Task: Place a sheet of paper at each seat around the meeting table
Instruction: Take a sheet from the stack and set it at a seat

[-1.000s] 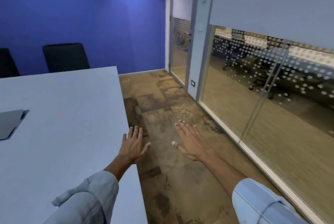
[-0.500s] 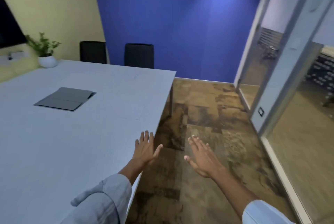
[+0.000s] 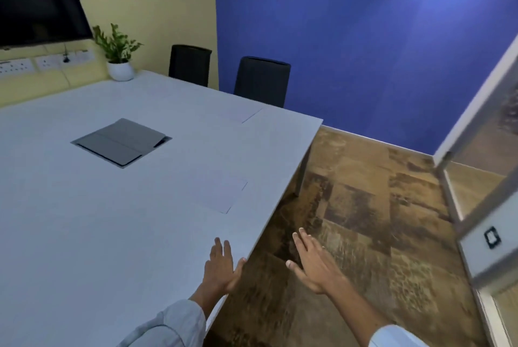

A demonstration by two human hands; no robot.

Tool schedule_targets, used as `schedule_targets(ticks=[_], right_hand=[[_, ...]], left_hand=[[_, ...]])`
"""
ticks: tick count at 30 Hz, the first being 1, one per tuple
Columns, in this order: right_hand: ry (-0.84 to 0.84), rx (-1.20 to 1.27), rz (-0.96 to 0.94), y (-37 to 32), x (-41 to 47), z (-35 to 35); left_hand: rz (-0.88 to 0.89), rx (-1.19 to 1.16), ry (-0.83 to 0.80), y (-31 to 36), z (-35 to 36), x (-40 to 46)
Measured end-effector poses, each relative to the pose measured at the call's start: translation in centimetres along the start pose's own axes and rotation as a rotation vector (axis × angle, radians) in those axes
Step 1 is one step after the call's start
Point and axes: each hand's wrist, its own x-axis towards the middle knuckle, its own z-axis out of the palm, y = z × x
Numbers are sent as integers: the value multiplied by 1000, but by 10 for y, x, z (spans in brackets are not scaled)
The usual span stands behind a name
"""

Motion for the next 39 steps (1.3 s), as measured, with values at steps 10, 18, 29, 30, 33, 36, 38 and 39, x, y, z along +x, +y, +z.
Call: schedule_targets(ticks=[10, 18, 29, 30, 33, 36, 38, 39], right_hand=[[-124, -160, -241, 4, 221, -38], [-284, -108, -369, -28, 385, -29], [-447, 116, -351, -42, 505, -15], [-421, 74, -346, -43, 507, -11], [-315, 75, -315, -51, 507, -4], [-330, 173, -303, -62, 505, 1], [-385, 263, -289, -67, 503, 2], [-400, 343, -290, -69, 500, 2]], left_hand=[[-248, -148, 50, -6, -21, 119], [-629, -648, 140, -13, -43, 207], [-1029, -1305, 397, -7, -61, 281], [-1048, -1334, 420, -8, -60, 284], [-1095, -1432, 465, -10, -61, 293], [-1111, -1531, 475, -8, -66, 298], [-1120, -1549, 460, -7, -66, 299], [-1121, -1540, 450, -6, -66, 298]])
